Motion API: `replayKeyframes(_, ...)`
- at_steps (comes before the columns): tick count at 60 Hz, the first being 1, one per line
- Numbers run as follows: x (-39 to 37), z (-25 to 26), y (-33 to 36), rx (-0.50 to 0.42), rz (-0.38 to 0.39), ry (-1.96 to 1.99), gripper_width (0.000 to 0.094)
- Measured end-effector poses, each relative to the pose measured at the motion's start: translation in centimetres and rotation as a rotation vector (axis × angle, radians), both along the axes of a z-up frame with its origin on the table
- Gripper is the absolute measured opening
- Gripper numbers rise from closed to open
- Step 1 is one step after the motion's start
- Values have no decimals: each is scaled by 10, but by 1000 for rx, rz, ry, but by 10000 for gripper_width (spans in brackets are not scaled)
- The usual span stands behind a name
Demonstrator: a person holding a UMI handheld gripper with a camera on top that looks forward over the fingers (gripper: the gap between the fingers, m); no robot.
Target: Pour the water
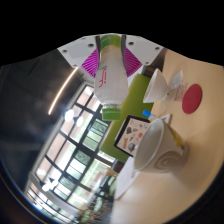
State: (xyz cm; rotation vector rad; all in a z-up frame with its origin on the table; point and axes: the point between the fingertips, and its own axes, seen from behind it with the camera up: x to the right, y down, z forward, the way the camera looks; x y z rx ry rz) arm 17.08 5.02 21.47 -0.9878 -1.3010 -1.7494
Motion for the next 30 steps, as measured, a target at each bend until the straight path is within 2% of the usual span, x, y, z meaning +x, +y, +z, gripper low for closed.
replayKeyframes(2, 3, 3, -13, -32, -11, -116, 278)
replayKeyframes(4, -2, -10, 17, -41, -17, -196, 276)
replayKeyframes(10, -11, -24, 28, -63, -19, -364, 278)
replayKeyframes(11, -14, -21, 2, -66, -27, -390, 278)
replayKeyframes(17, -15, -21, 16, -68, -17, -386, 279)
replayKeyframes(30, -23, -22, -17, -66, -5, -348, 279)
